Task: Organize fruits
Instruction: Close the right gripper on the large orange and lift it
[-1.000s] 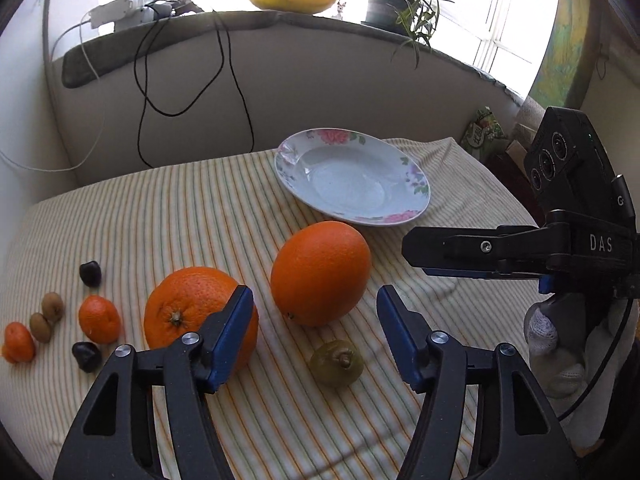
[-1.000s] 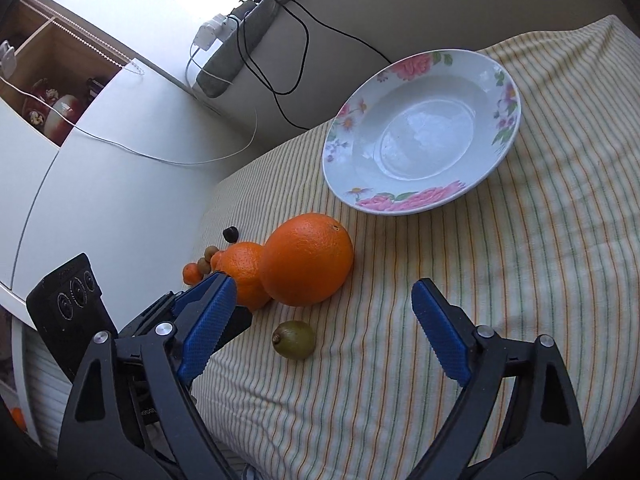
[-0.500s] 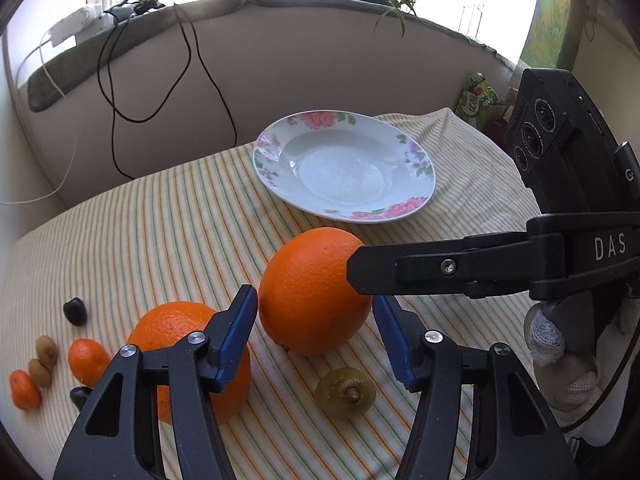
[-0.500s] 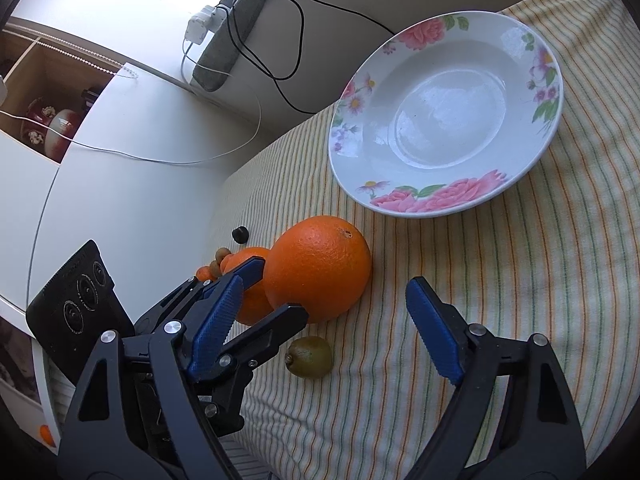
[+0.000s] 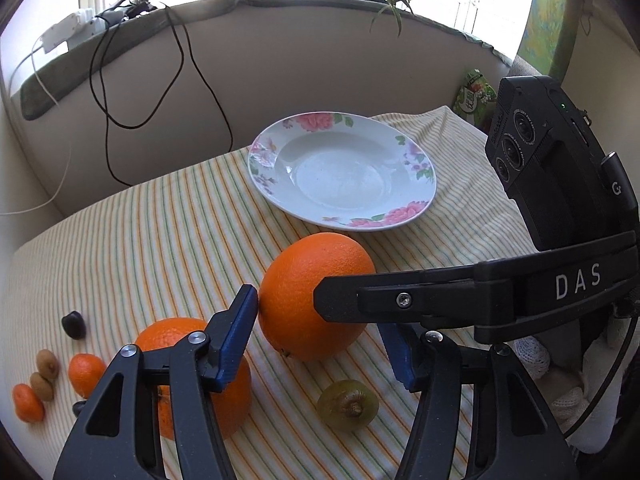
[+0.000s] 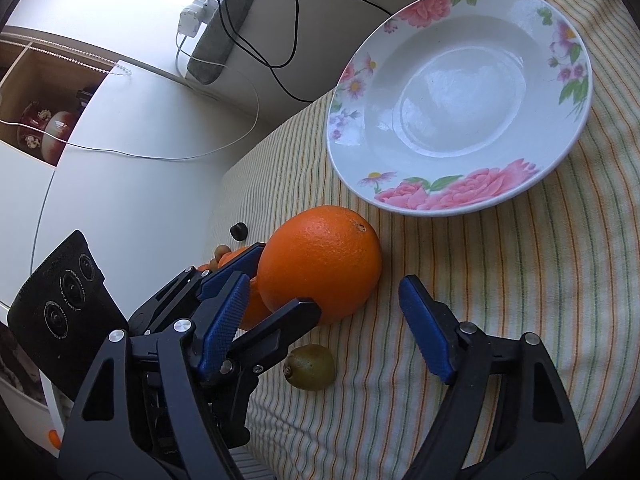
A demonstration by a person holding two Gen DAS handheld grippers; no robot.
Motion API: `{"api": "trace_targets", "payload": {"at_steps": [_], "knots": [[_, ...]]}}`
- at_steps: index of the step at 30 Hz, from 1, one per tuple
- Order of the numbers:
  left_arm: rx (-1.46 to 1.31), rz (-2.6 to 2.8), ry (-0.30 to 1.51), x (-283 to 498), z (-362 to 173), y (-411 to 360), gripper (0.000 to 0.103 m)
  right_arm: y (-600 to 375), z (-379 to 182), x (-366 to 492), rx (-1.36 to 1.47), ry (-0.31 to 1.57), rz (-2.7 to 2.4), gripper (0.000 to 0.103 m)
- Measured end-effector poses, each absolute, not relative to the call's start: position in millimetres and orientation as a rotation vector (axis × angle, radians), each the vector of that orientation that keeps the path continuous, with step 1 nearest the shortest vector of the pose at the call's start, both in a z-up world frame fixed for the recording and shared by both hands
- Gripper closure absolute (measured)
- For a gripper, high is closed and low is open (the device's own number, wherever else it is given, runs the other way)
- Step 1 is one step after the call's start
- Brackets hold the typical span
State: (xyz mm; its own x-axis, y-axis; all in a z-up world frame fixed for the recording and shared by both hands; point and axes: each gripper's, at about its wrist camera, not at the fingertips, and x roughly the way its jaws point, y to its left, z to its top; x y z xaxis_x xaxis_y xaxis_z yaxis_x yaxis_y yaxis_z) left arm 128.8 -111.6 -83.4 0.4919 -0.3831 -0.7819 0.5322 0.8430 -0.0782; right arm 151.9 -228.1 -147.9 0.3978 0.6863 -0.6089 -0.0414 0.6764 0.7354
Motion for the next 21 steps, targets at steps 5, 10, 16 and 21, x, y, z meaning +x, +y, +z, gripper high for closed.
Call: {"api": "trace_targets", "payload": {"at_steps": [5, 10, 16, 21], "knots": [[0.182, -0.560, 0.906, 133, -86, -114, 0.036, -226, -152, 153, 0.720, 1.088, 0.522, 0.031], [0.201, -0.574, 0.924, 136, -91, -118, 0.037, -227, -152, 154, 0.736, 1.085, 0.532, 0.032], [0.213, -0.555, 0.909, 130, -96, -118, 0.037, -224, -148, 154, 0.708, 1.081, 0.535, 0.036], [0.216, -0.551, 0.901, 126, -94, -117, 0.037, -223, -145, 153, 0.710, 1.080, 0.538, 0.037]]}}
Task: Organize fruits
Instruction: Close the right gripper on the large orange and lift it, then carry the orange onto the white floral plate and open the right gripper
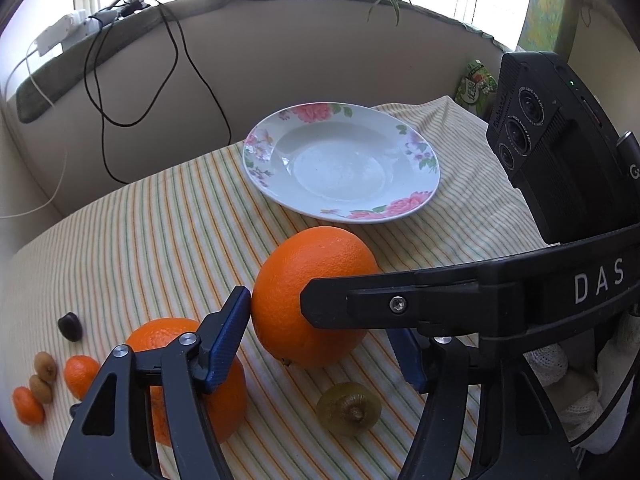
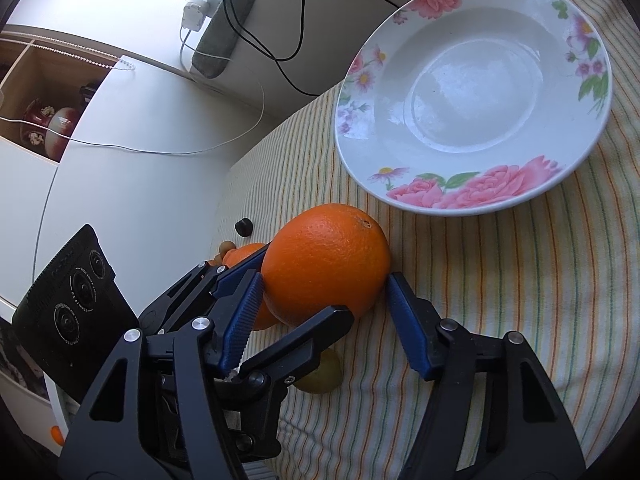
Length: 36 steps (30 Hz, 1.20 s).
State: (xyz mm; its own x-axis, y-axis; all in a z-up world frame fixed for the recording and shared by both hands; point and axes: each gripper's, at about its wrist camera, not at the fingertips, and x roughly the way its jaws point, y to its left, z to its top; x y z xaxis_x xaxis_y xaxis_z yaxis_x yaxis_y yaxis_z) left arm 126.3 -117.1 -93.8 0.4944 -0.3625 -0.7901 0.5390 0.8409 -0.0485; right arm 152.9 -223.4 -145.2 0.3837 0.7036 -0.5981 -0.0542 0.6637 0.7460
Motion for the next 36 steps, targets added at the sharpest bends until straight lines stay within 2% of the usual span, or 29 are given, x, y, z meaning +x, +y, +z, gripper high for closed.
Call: {"api": "trace_targets", "payload": {"at_steps": [20, 36], "knots": [[0.179, -0.549, 0.799, 144, -60, -140, 0.037, -251, -104, 161, 0.686, 0.982, 0.547, 0.037], [0.090, -0.538, 0.861, 213, -72, -172, 0.037, -292, -103, 223, 0.629, 0.979, 0.491, 0.037]]}}
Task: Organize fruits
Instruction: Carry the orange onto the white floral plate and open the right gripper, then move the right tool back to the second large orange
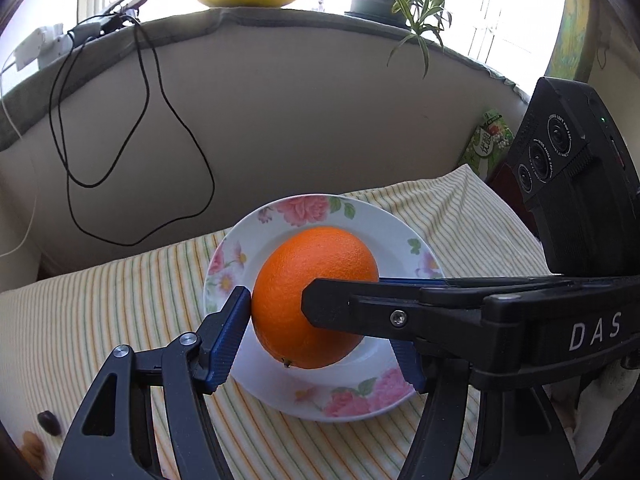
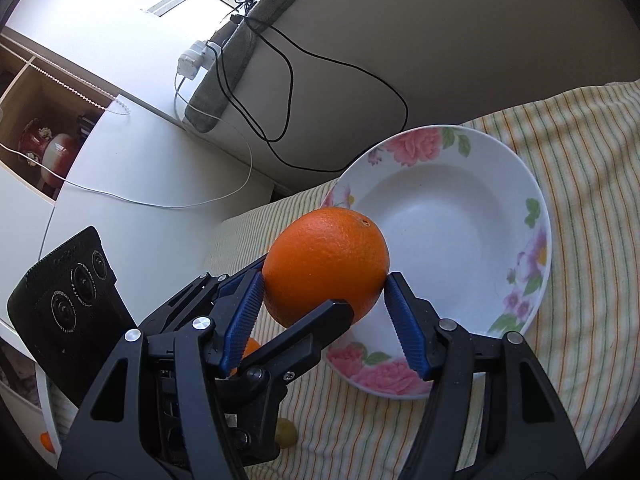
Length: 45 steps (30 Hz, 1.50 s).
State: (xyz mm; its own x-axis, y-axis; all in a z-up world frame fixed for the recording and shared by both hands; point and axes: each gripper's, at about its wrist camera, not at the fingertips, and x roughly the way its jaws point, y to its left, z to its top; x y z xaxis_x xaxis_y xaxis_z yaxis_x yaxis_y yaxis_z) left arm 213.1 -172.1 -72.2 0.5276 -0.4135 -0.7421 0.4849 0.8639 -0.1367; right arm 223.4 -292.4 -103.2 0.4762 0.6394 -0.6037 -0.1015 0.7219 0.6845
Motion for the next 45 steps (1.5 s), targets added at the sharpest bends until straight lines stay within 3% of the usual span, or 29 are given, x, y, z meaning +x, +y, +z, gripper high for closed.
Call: {"api": "trace_targets", "payload": {"at_steps": [15, 35, 45], "knots": [[0.119, -0.512, 0.899, 241, -85, -190, 0.037, -299, -110, 264, 0.564, 0.995, 0.431, 0.038], [0.135, -0.474, 0.814, 214, -49, -171, 0.037, -312, -76, 233, 0.500, 0.889, 0.359, 0.035], [0.093, -0.426, 0.781, 181, -35, -131, 0.036, -299, -52, 207, 0.444, 0.840, 0.355, 0.017]]}}
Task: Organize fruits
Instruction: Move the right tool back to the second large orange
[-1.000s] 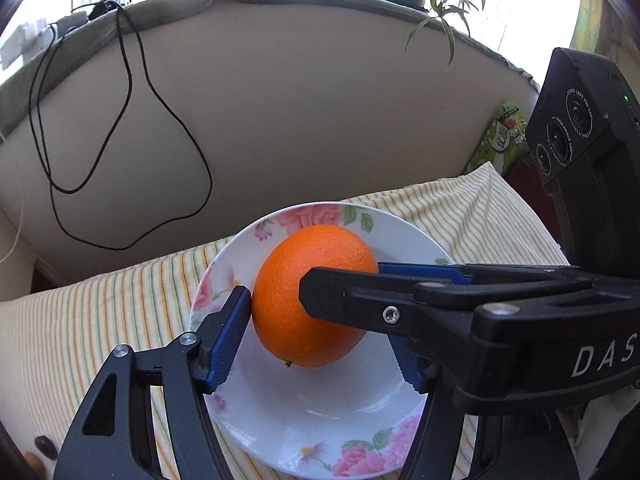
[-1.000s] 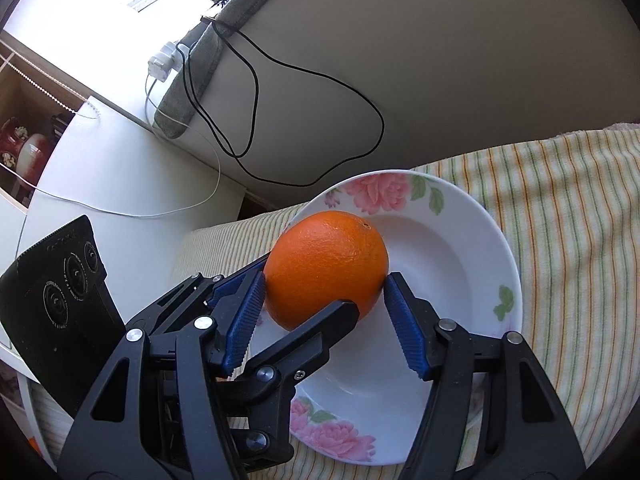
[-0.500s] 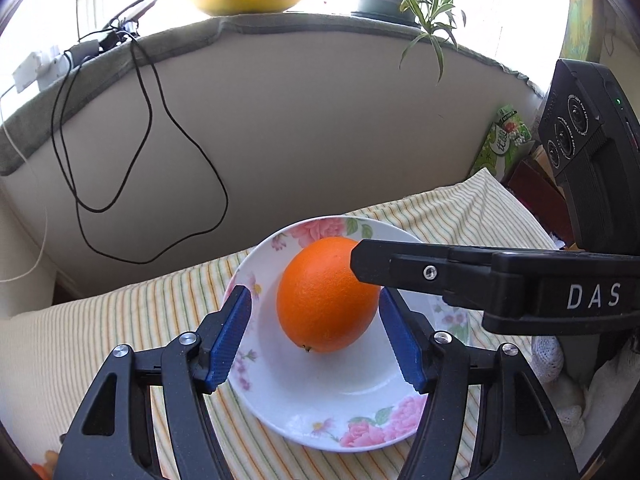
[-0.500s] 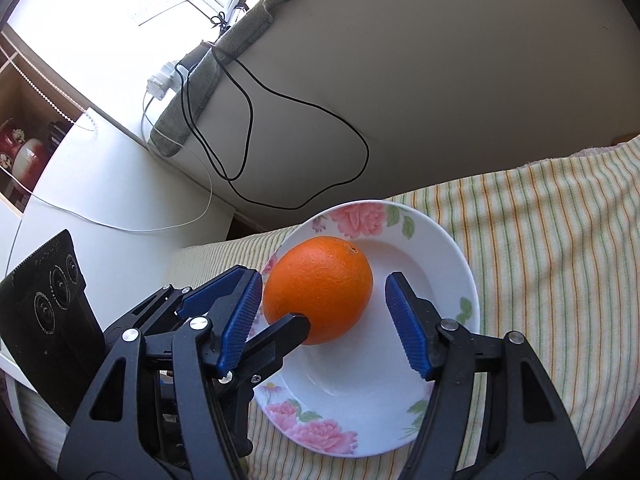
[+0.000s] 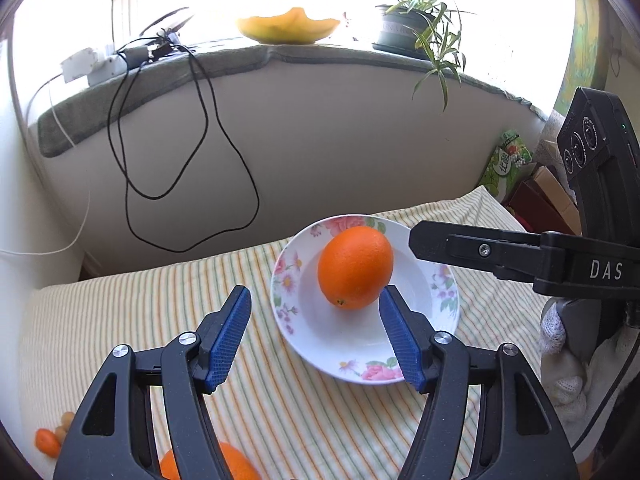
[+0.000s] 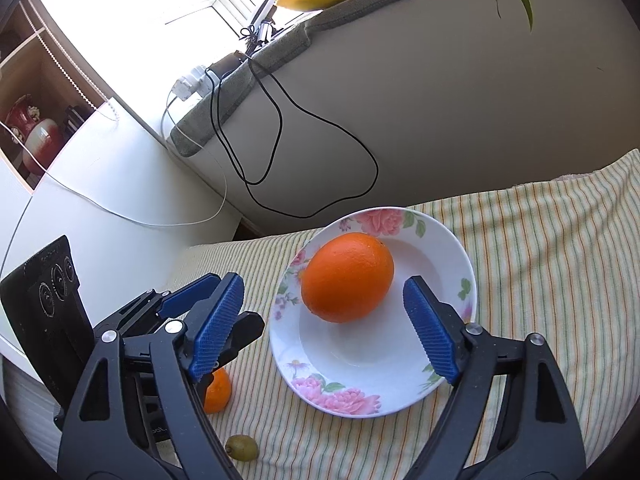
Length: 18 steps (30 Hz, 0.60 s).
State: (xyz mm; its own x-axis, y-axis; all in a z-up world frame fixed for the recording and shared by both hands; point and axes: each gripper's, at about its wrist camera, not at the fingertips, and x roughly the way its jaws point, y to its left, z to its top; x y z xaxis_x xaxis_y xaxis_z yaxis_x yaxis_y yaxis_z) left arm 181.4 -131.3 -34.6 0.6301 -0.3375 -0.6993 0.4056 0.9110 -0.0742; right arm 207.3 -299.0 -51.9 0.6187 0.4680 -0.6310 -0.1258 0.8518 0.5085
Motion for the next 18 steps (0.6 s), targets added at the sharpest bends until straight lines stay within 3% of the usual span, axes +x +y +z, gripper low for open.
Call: {"api": "trace_targets", "payload": {"at_steps": [4, 11, 18], "knots": [[0.067, -0.387, 0.749, 164, -25, -107, 0.028, -290, -43, 196, 0.408, 0.828, 0.364, 0.016], [-0.009, -0.329, 0.711, 133, -15, -62, 0.026, -269, -29, 175, 0.343, 0.800, 0.410, 0.006], [-0.083, -0.280, 0.710, 103, -23, -28, 0.022, -244, -26, 161, 0.258, 0.790, 0.462, 0.003]]}}
